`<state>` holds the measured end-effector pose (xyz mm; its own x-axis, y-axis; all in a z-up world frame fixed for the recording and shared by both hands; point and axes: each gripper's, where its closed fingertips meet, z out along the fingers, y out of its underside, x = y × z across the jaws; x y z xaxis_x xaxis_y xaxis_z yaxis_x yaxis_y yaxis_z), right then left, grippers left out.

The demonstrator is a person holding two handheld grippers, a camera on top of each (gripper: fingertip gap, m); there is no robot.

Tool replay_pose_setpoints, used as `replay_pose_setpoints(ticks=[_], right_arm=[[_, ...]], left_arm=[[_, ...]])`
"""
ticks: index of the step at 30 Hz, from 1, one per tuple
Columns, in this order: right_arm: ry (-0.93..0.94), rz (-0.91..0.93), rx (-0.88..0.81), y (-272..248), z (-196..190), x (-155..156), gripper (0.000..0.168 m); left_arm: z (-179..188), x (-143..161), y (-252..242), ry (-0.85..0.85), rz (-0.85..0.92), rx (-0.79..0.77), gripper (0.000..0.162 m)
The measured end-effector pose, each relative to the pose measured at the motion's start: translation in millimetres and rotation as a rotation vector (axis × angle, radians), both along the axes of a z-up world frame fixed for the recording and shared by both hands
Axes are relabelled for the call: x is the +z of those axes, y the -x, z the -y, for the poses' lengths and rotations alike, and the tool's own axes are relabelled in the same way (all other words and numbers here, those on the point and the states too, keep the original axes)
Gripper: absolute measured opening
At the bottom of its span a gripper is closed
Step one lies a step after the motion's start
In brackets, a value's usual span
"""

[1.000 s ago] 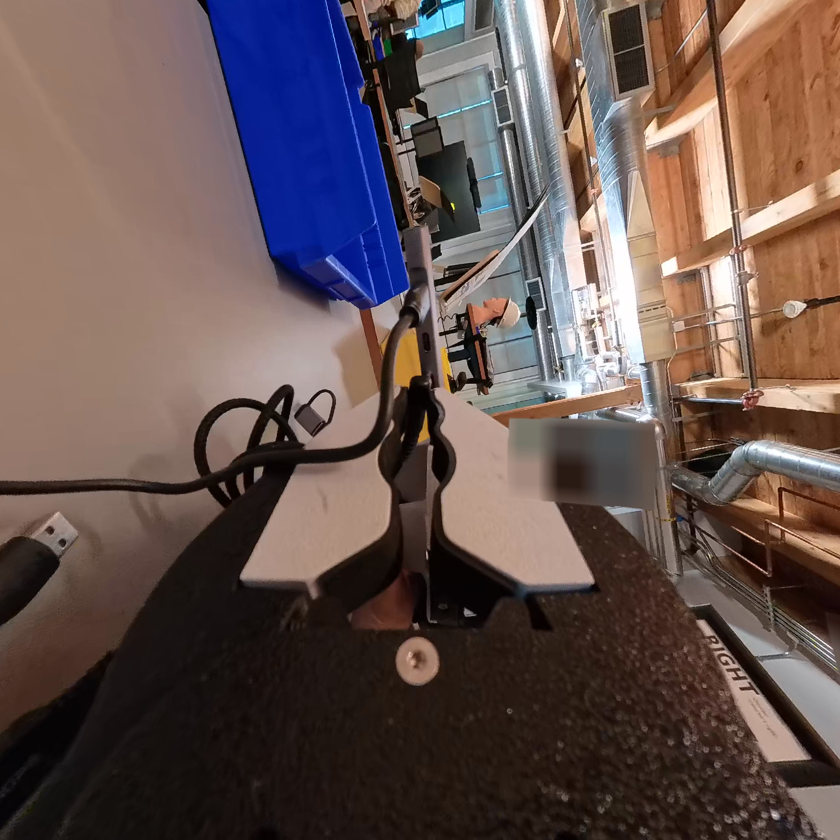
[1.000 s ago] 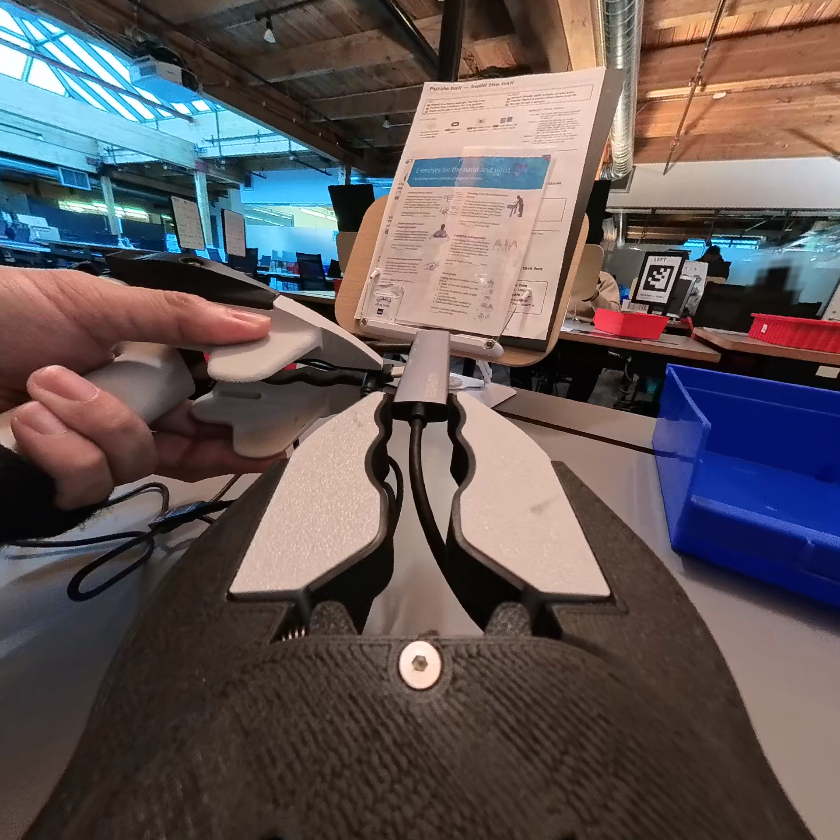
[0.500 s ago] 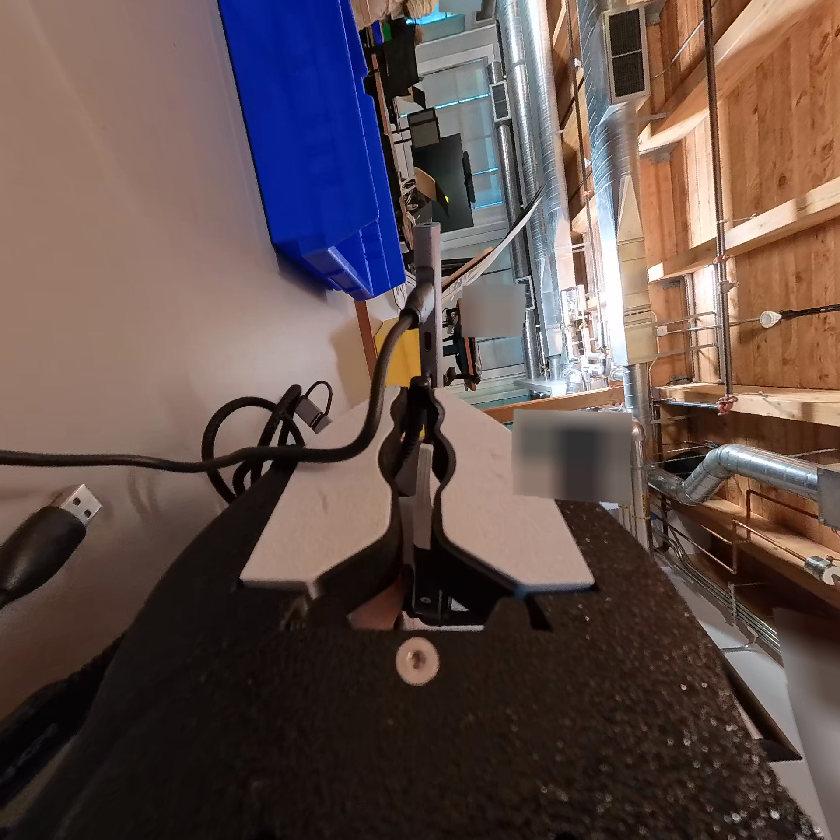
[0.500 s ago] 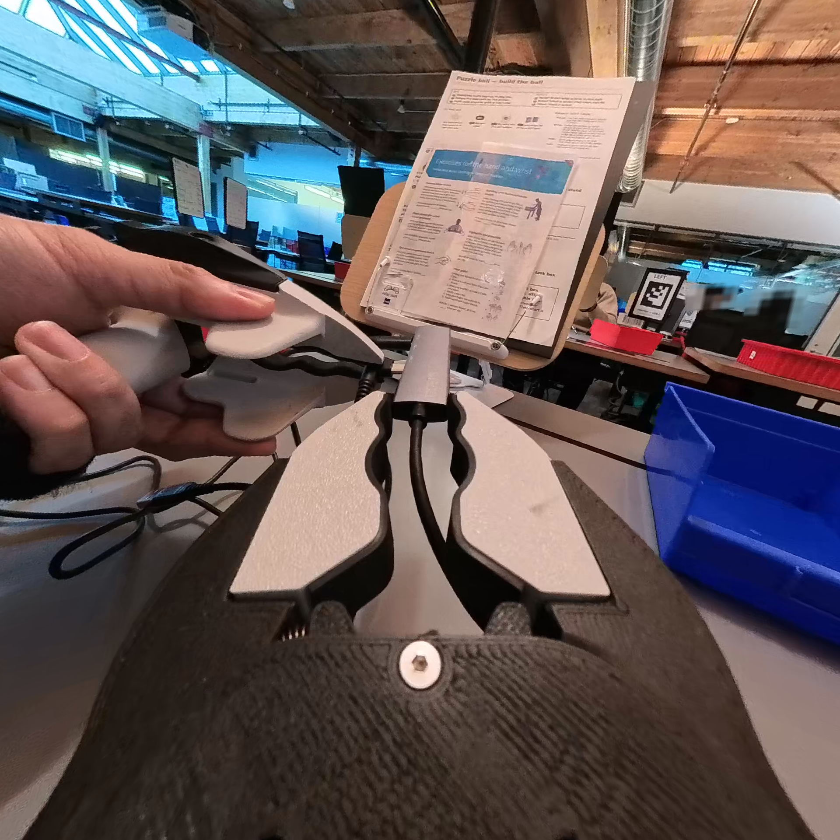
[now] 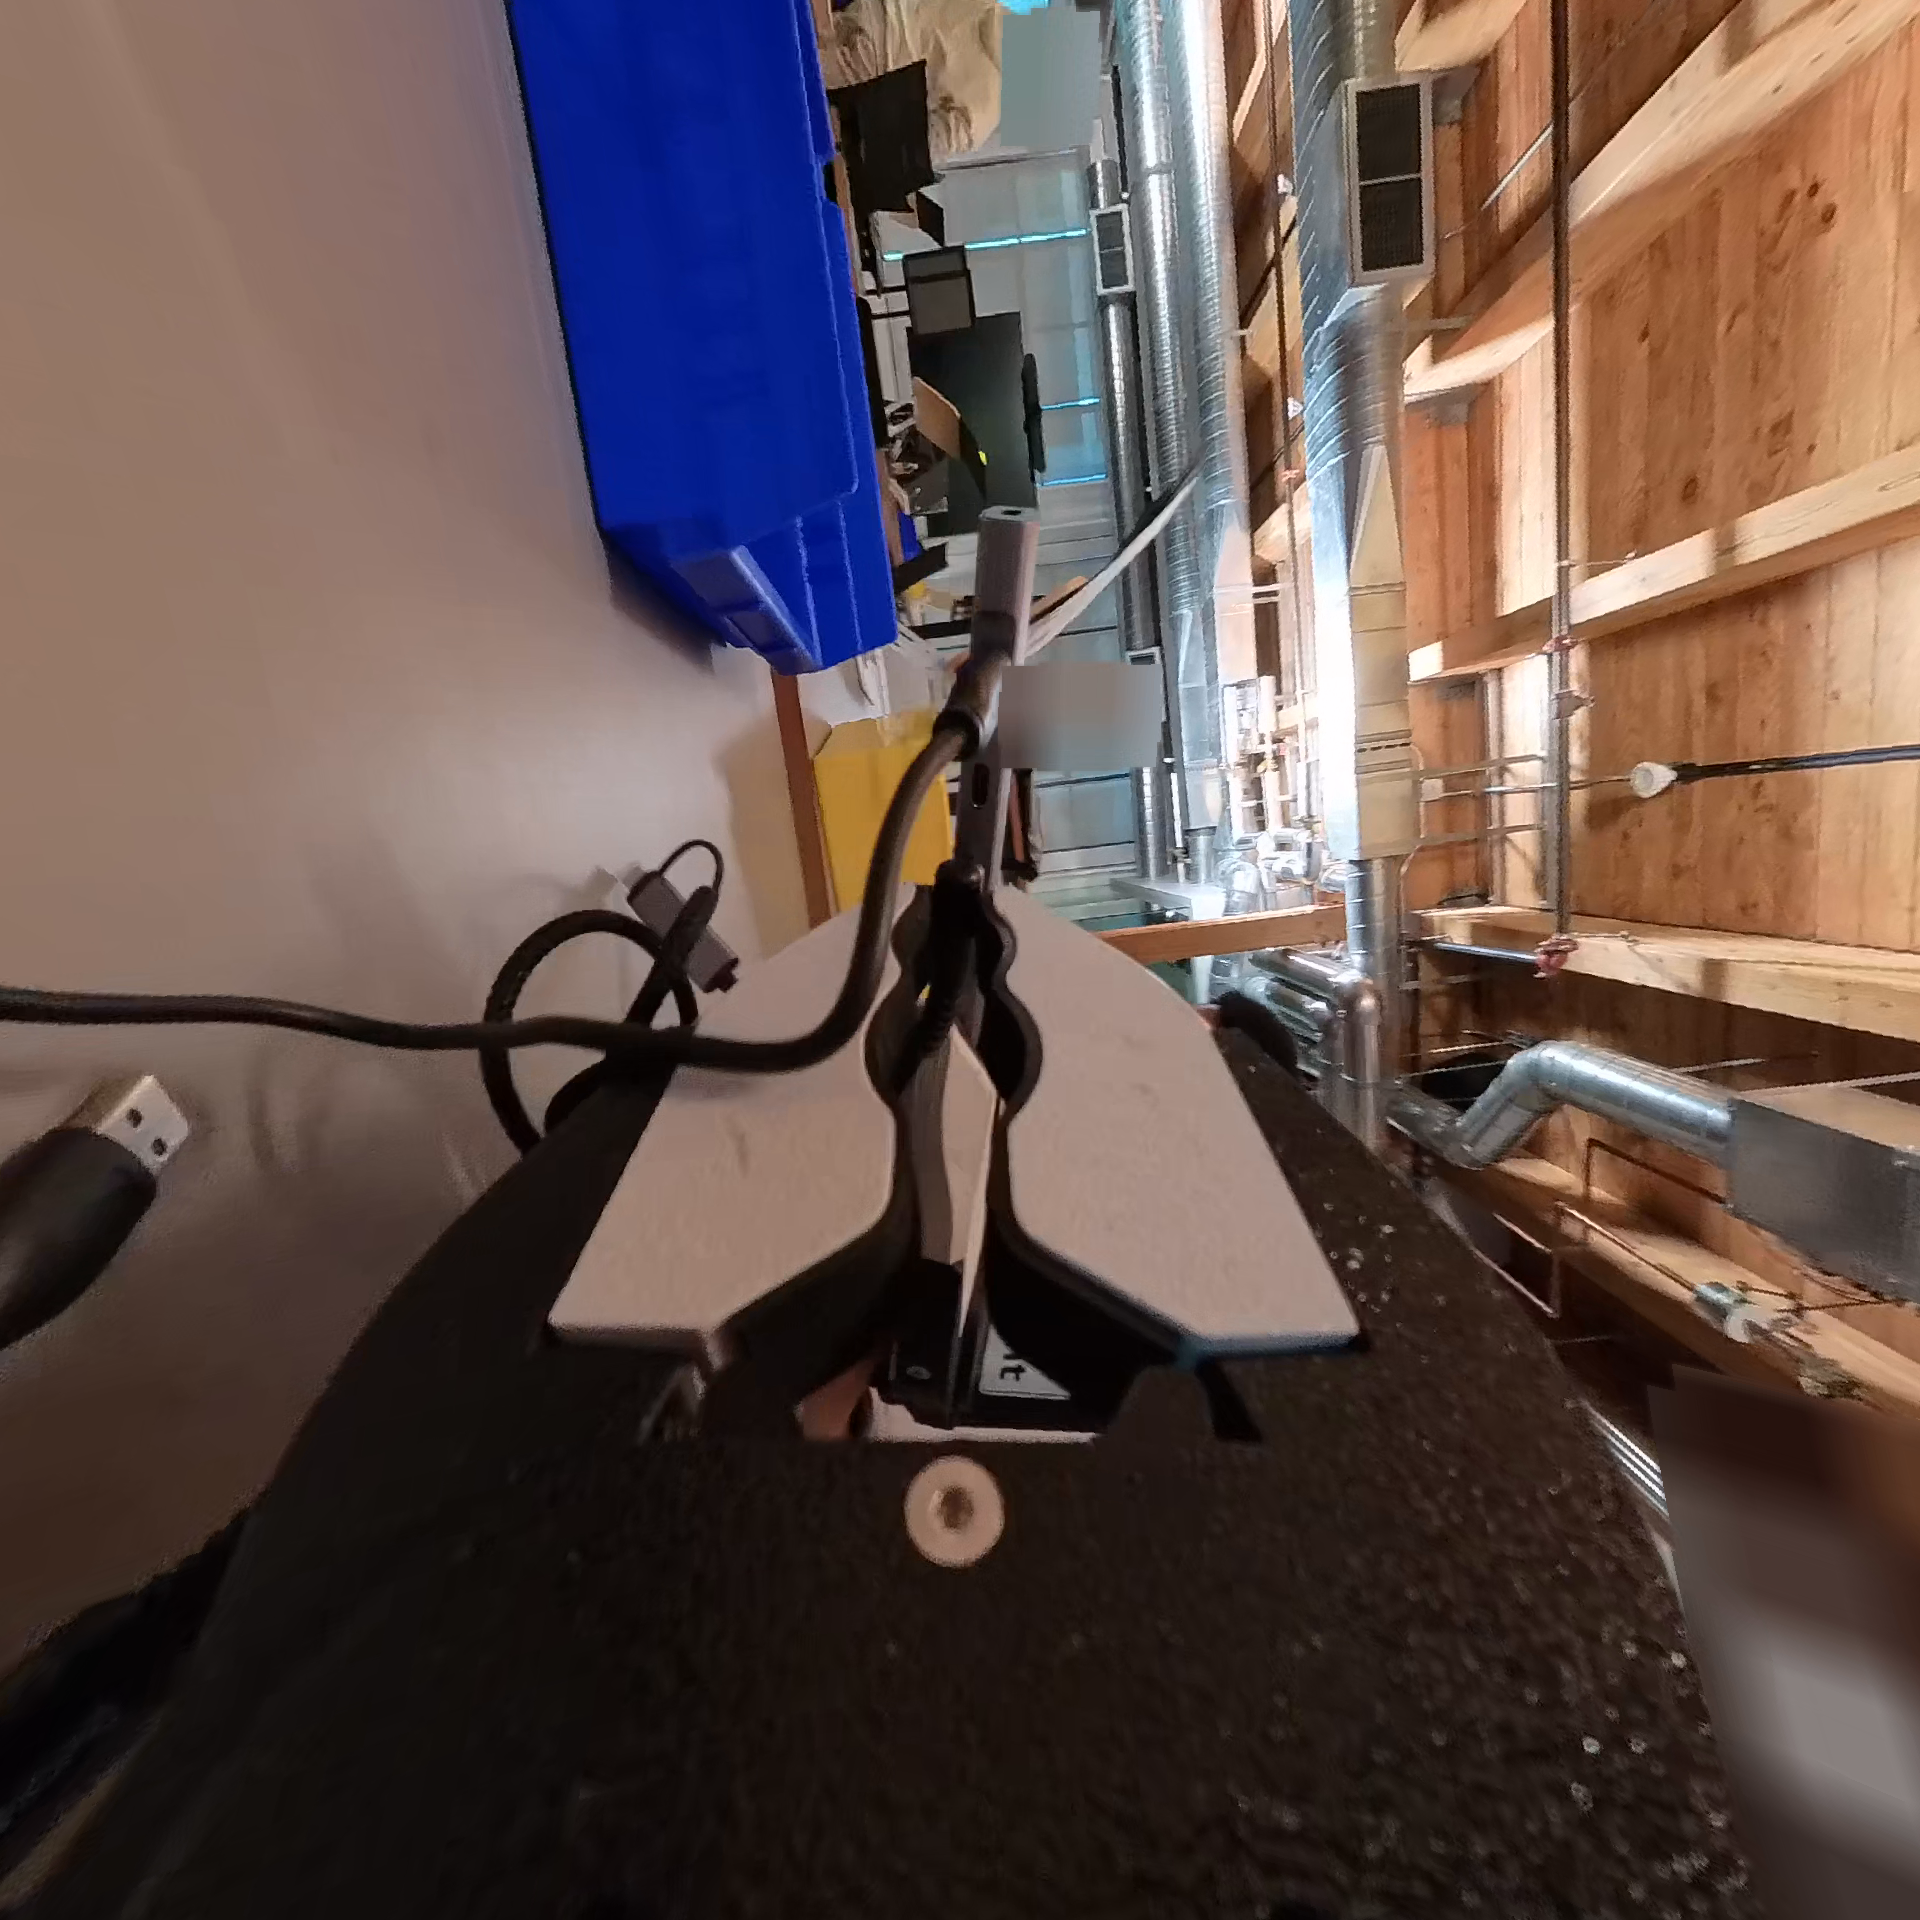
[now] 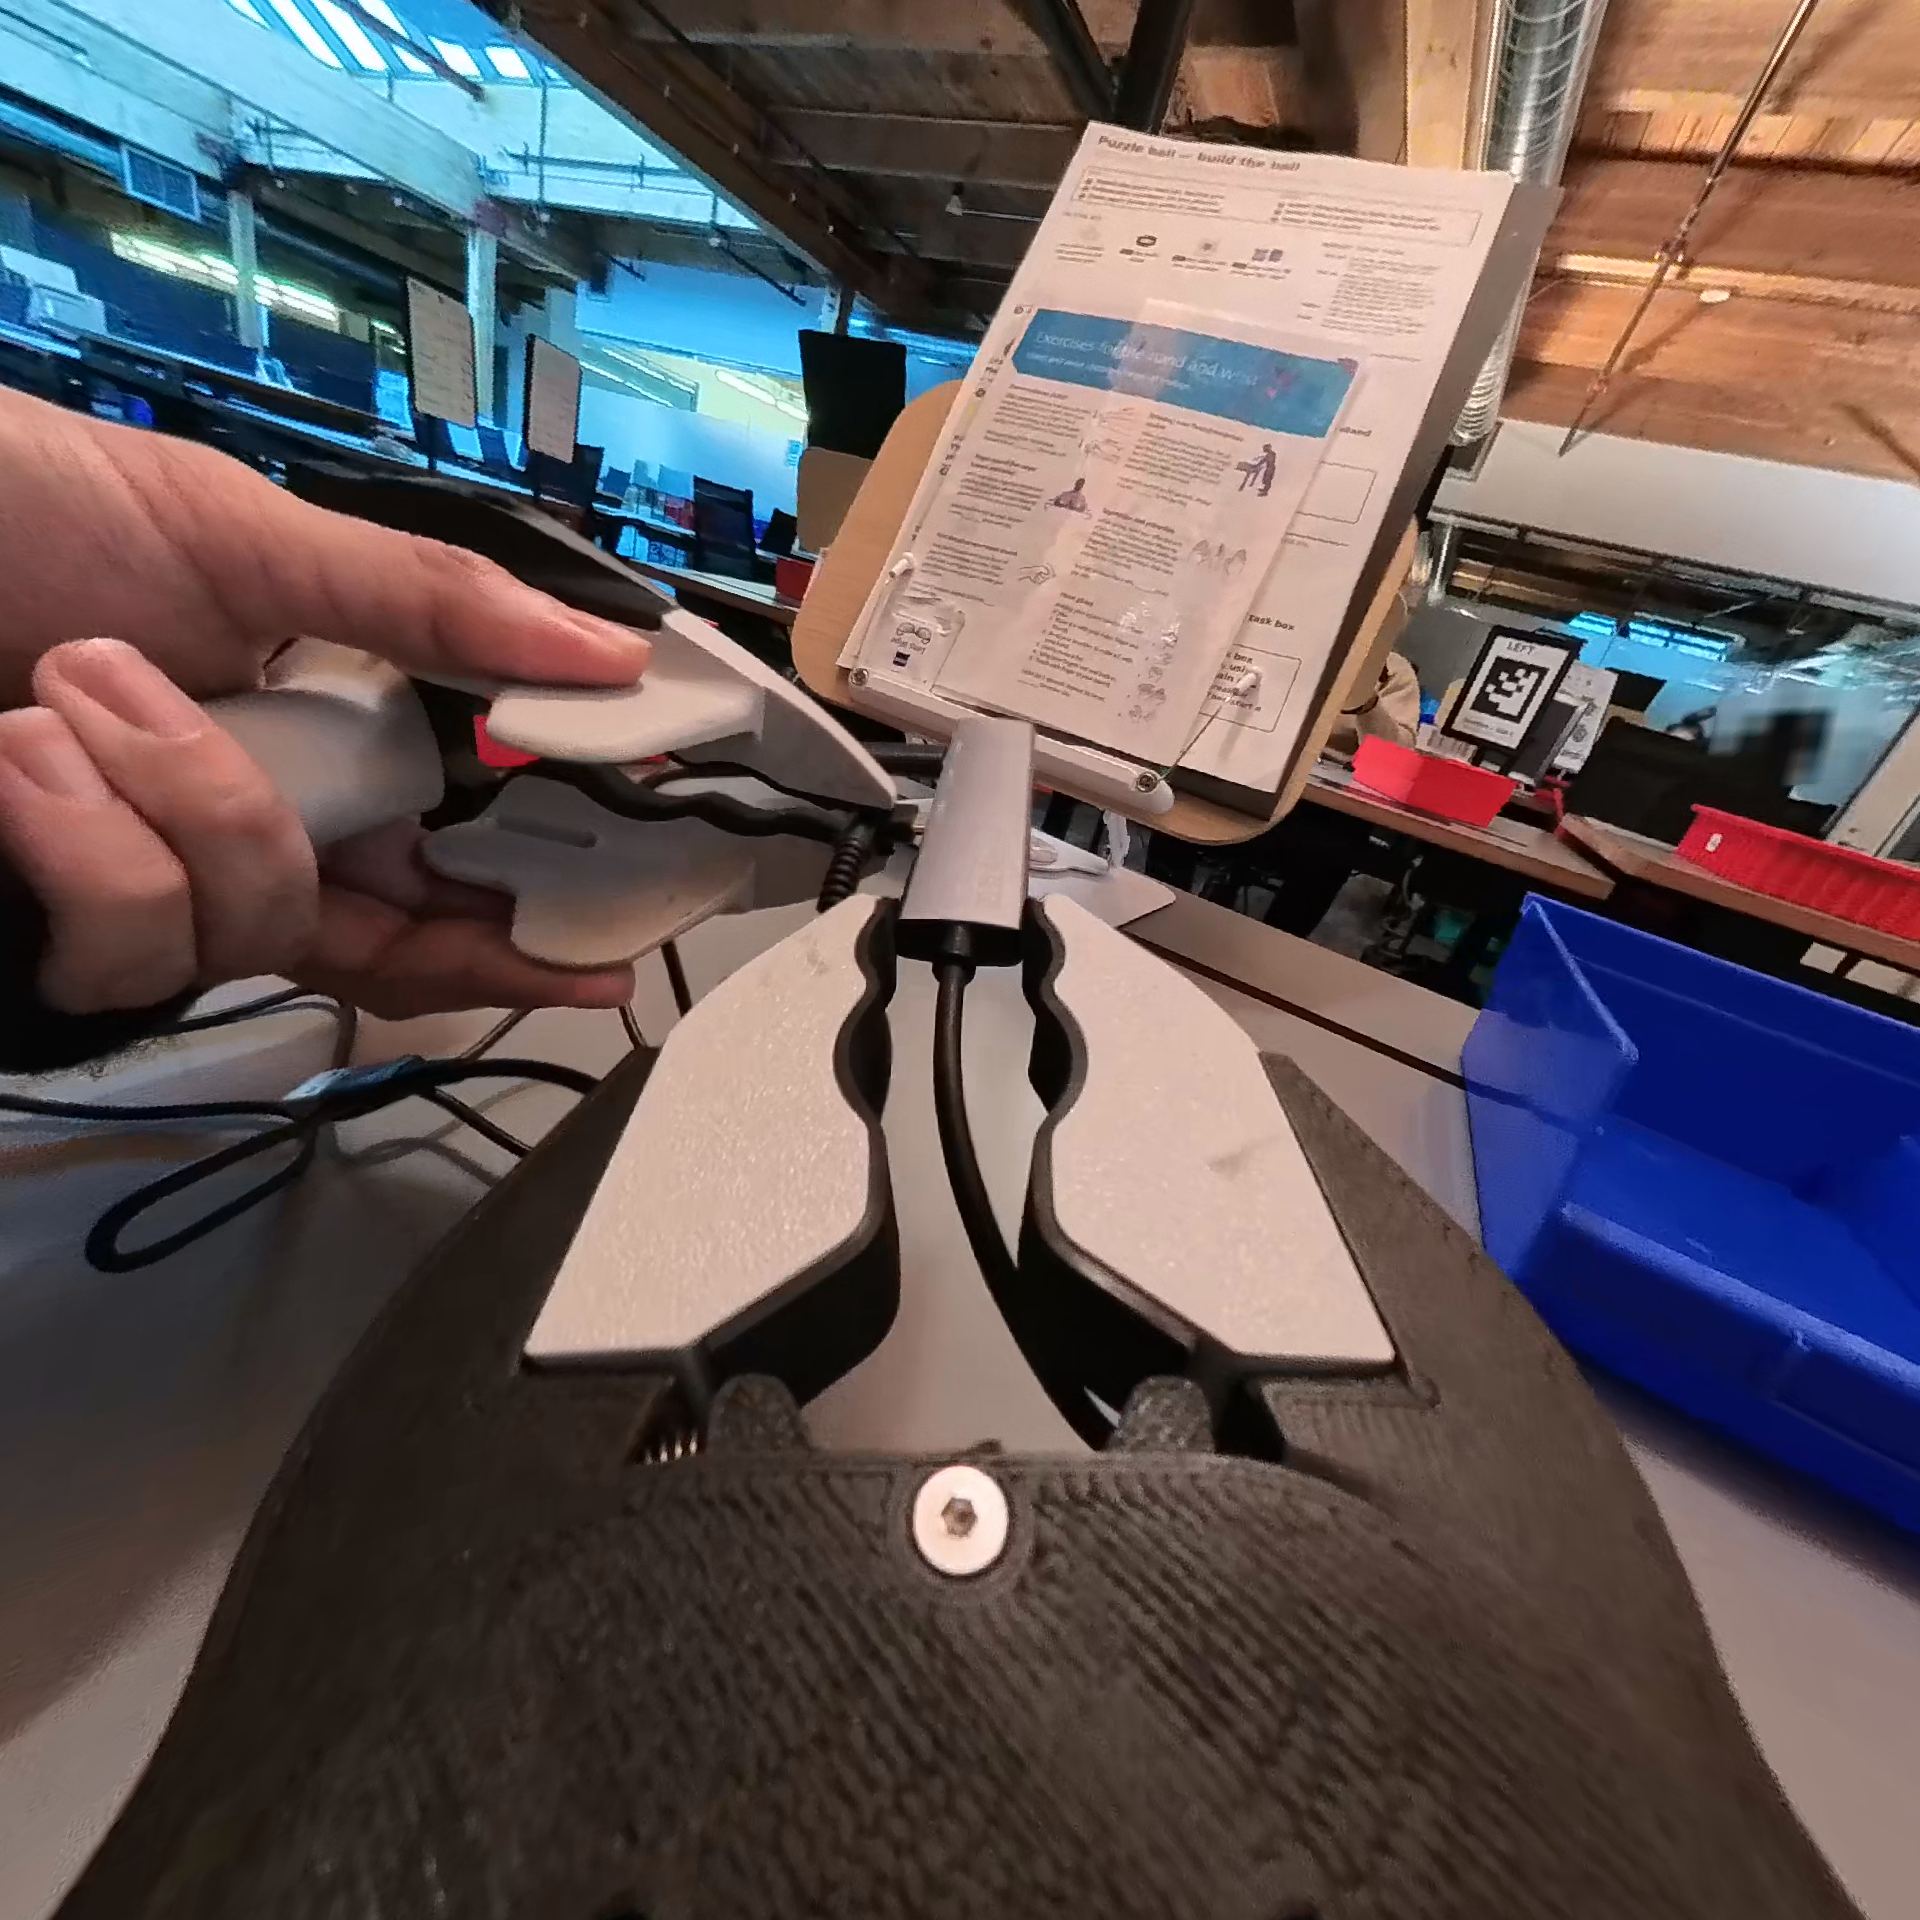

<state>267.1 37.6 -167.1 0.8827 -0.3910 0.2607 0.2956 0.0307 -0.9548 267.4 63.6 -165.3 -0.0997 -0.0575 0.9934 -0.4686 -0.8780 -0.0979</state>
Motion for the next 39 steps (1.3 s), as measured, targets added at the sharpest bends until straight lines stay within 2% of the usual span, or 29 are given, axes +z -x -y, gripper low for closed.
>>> replay_pose_setpoints(ticks=[4, 13, 18, 22, 27, 32, 37, 39], right_arm=[[0.009, -0.017, 0.015, -0.1, -0.7, -1.4, 0.024], [0.018, -0.099, 0.082, -0.4, -0.5, -3.9, 0.025], [0.096, -0.034, 0.085, 8.5, -7.9, -11.3, 0.026], [0.082, -0.034, 0.058, 4.7, -6.7, -9.6, 0.025], [0.037, 0.021, 0.009, 4.3, -3.6, -3.3, 0.026], [-0.057, -0.045, 0.026, -2.4, 4.2, 5.5, 0.029], [0.006, -0.102, 0.078, -1.5, -3.3, -2.1, 0.041], [0.027, -0.140, 0.087, -2.3, -3.7, -5.2, 0.040]], left_arm=[[-0.7, -2.3, -1.0, 0.005, 0.007, 0.005, 0.007], [0.7, -1.1, -3.5, -0.097, 0.033, 0.001, 0.007], [-6.9, -2.8, -3.7, -0.210, 0.012, -0.012, 0.007], [-5.1, 1.7, -4.7, -0.311, 0.036, -0.057, 0.007], [-2.9, 3.5, -4.2, -0.210, 0.065, -0.039, 0.007], [-4.0, -6.5, -3.0, -0.153, 0.061, -0.006, 0.007], [5.1, -6.8, -2.2, -0.182, 0.073, -0.038, 0.007], [7.4, -6.6, -2.2, -0.223, 0.074, -0.055, 0.007]])
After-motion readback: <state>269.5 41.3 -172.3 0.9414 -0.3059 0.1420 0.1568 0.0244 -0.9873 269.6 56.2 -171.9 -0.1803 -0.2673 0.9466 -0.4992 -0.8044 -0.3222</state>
